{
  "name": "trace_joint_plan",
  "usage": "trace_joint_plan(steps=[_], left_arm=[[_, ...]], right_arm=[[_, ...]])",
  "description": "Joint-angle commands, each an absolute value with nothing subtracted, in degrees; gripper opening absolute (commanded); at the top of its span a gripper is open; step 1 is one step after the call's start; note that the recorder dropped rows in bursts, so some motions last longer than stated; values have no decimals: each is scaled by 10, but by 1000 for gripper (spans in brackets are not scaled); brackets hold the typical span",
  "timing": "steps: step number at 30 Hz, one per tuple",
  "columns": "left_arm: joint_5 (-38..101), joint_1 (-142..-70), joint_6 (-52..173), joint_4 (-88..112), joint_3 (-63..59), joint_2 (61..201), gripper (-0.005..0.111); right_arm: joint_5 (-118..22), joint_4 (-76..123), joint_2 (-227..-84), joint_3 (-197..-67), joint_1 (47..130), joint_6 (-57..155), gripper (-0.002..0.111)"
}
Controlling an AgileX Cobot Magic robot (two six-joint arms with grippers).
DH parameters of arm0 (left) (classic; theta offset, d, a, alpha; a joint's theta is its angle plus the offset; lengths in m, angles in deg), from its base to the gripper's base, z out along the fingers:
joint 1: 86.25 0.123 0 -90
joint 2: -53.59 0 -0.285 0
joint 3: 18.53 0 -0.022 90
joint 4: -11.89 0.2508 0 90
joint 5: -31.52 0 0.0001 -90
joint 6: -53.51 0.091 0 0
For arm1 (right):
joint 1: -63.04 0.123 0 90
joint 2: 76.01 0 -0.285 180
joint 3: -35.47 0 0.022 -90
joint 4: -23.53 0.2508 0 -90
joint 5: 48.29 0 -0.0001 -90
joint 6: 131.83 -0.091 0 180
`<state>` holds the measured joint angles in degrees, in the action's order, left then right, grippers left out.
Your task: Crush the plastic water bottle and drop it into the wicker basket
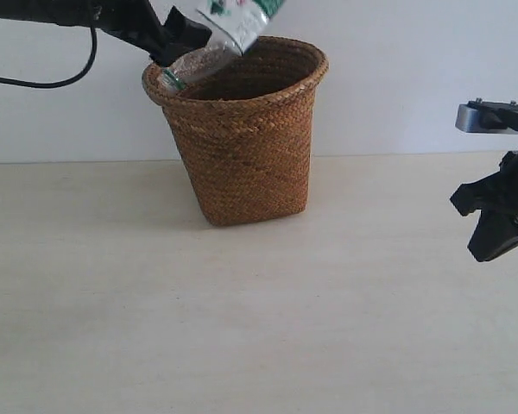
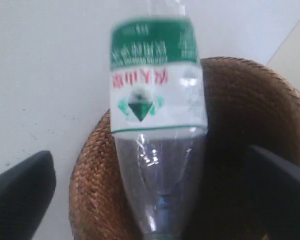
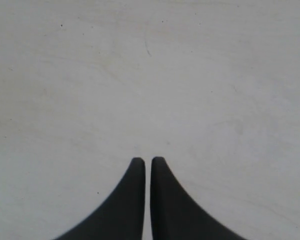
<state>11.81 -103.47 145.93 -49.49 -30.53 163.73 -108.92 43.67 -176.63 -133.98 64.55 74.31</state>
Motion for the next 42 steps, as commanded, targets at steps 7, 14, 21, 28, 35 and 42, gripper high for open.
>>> trace_joint_plan(steps=[7, 14, 21, 28, 35, 42], left_arm=[[111, -1035, 1444, -430, -319, 1629, 47], [15, -1034, 1208, -215, -319, 1603, 5], [-148, -1034, 1025, -34, -319, 1578, 5], [-300, -1034, 877, 92, -319, 1558, 5], [-384, -1028, 766, 139, -285, 1525, 4], [-300, -1028, 735, 138, -130, 1428, 4]], right_arm=[[-1070, 465, -1766, -1337, 642, 772, 0], [-1058, 468, -1766, -1337, 642, 773, 0], [-1052, 393, -1765, -1339, 642, 727, 0], [-1118, 197, -1750, -1346, 642, 570, 0], [-1116, 218, -1681, -1335, 642, 565, 0], [-995, 216, -1559, -1240, 642, 557, 0]])
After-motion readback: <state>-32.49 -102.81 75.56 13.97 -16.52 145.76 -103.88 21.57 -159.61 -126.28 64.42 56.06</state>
